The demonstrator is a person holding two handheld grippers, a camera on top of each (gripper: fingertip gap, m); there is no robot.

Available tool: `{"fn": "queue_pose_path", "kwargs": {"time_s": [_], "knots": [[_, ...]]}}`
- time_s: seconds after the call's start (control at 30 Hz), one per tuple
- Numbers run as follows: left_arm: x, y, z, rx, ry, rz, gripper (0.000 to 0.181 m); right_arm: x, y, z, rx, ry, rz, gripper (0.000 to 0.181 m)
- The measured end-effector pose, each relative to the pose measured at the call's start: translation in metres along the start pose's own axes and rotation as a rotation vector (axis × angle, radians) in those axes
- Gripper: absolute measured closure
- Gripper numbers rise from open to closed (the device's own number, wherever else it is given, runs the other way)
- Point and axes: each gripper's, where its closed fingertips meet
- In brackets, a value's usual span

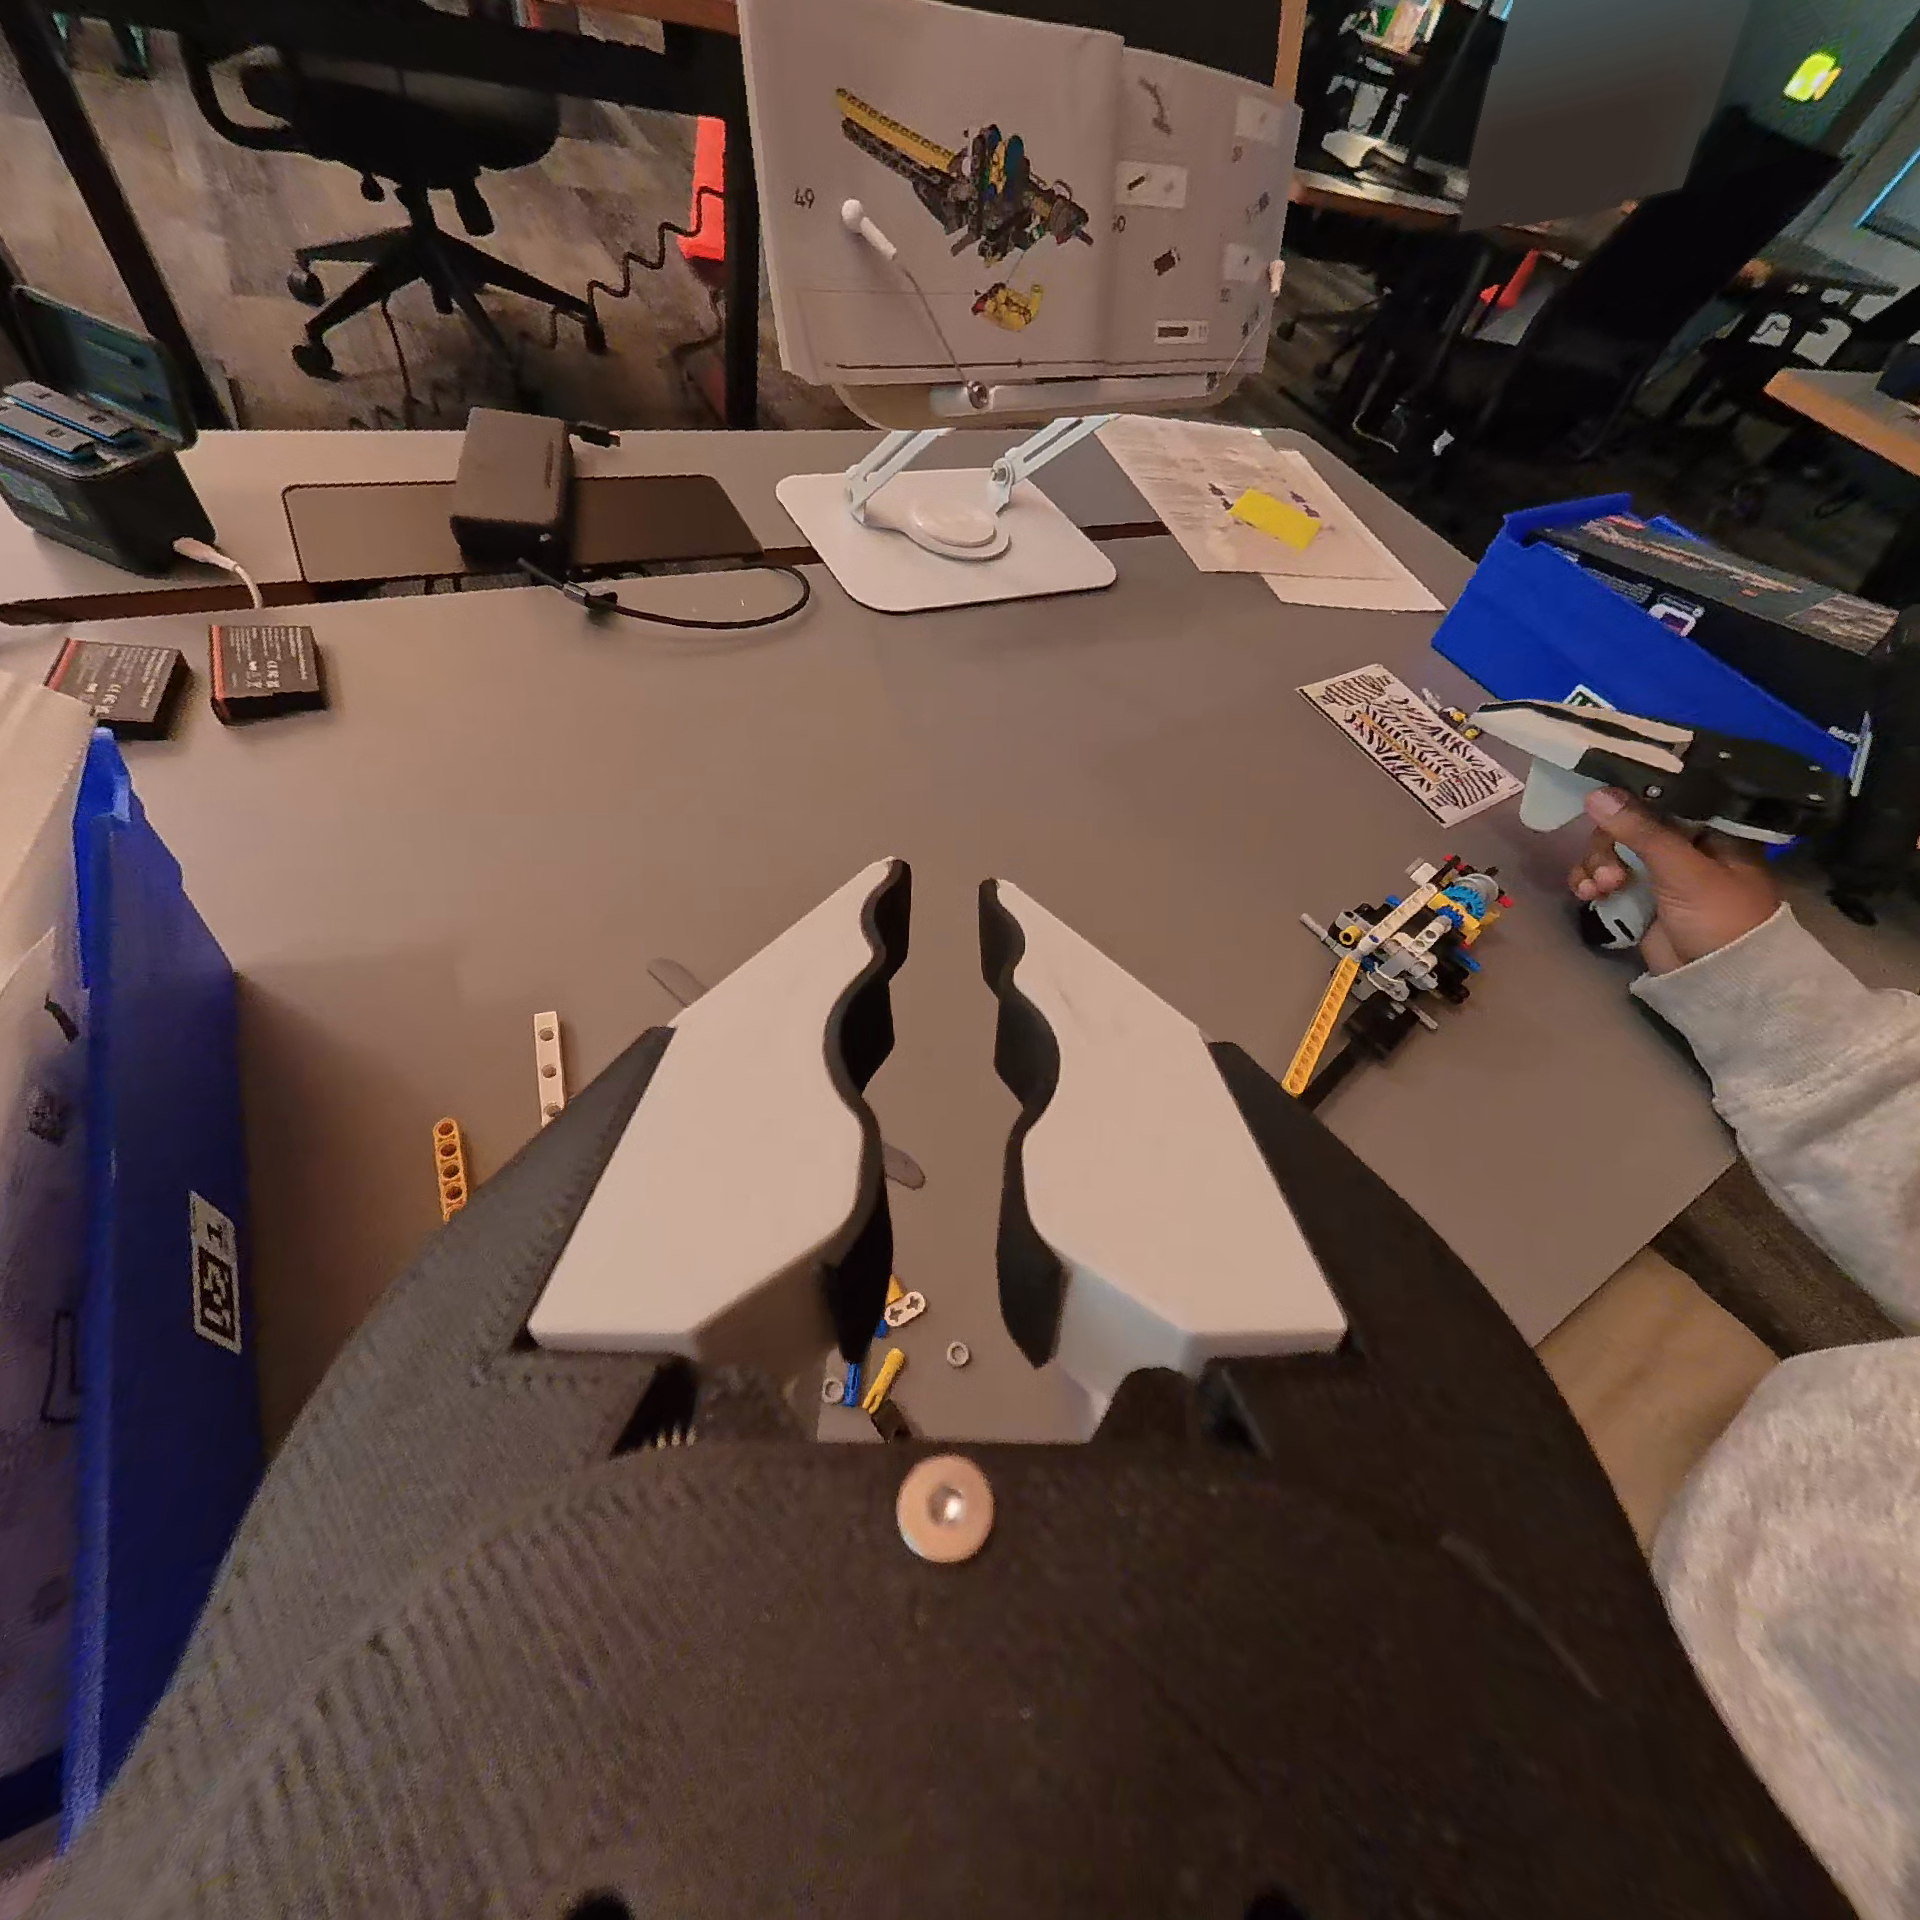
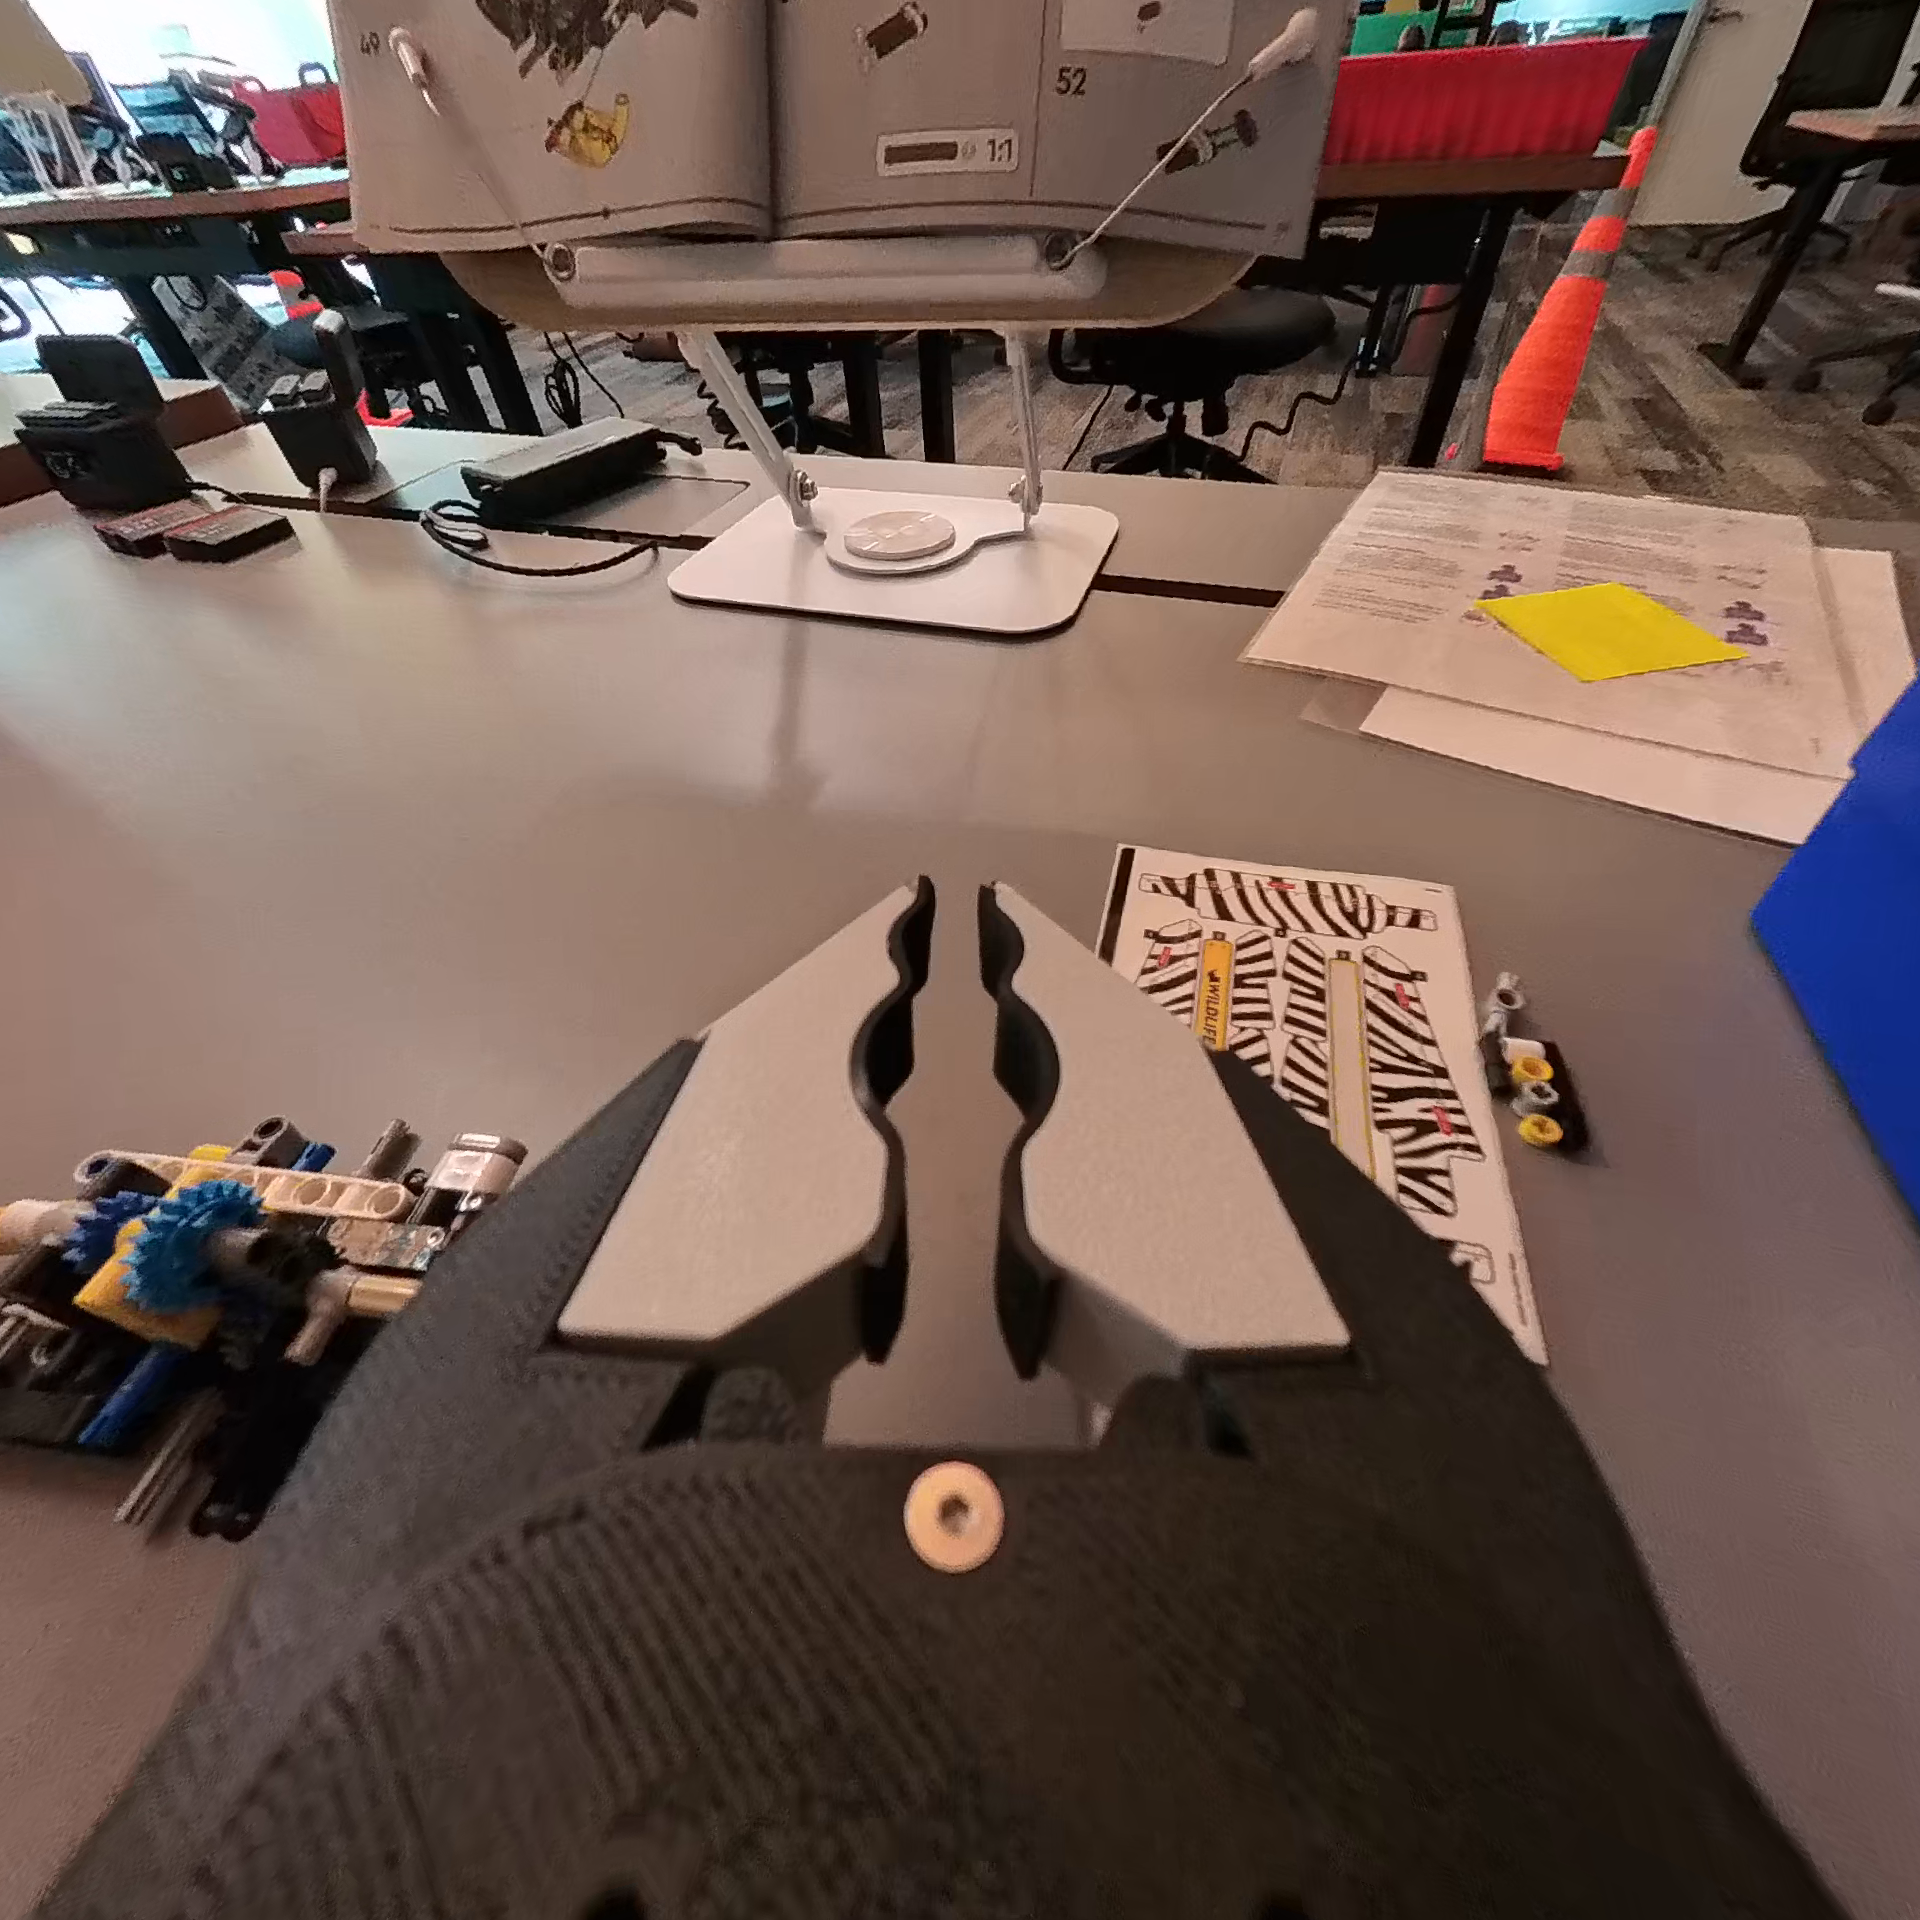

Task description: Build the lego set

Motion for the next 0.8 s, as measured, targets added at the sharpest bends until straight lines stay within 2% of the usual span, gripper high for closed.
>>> {"fn": "queue_pose_path", "kwargs": {"time_s": [0.47, 0.8], "knots": [[-0.011, 0.018, 0.0, -0.025, -0.006, -0.052, 0.169, 0.0, -0.002, 0.001, -0.015, 0.002, 0.014, 0.173], [-0.007, 0.005, -0.007, 0.017, -0.02, -0.023, 0.165, 0.0, -0.008, 0.002, -0.011, 0.006, 0.026, 0.173]]}}
Point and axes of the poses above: each gripper's, where its closed fingertips meet, x back along the fingers, z out of its top, y = z × x across the jaws, and after that the axes turned 2 degrees about -z, right-handed
